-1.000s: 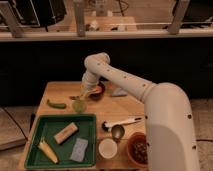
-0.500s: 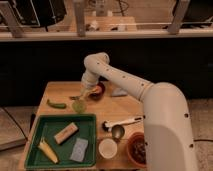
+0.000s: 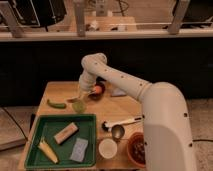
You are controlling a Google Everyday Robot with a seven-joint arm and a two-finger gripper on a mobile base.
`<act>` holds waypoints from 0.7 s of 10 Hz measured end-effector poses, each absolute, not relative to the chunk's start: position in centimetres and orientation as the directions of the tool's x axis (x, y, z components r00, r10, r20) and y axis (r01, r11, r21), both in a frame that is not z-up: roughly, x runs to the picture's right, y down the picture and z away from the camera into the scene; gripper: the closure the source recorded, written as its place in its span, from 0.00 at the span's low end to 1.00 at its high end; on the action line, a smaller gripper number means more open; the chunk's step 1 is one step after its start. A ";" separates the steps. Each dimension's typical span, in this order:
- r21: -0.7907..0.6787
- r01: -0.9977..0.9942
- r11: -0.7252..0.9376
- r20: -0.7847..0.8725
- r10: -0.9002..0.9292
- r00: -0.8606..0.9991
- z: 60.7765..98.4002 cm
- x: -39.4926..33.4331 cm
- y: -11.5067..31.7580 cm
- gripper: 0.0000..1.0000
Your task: Place fork in plastic cup
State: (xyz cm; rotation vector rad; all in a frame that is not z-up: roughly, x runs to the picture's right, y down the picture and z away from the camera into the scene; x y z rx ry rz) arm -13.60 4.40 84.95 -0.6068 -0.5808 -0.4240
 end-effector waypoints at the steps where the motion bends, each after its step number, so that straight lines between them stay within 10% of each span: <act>1: -0.393 0.558 0.731 0.638 -0.220 0.738 84.8 -14.0 4.8 0.96; 7: -0.355 0.662 0.660 0.701 -0.281 0.656 84.7 -15.4 5.9 0.96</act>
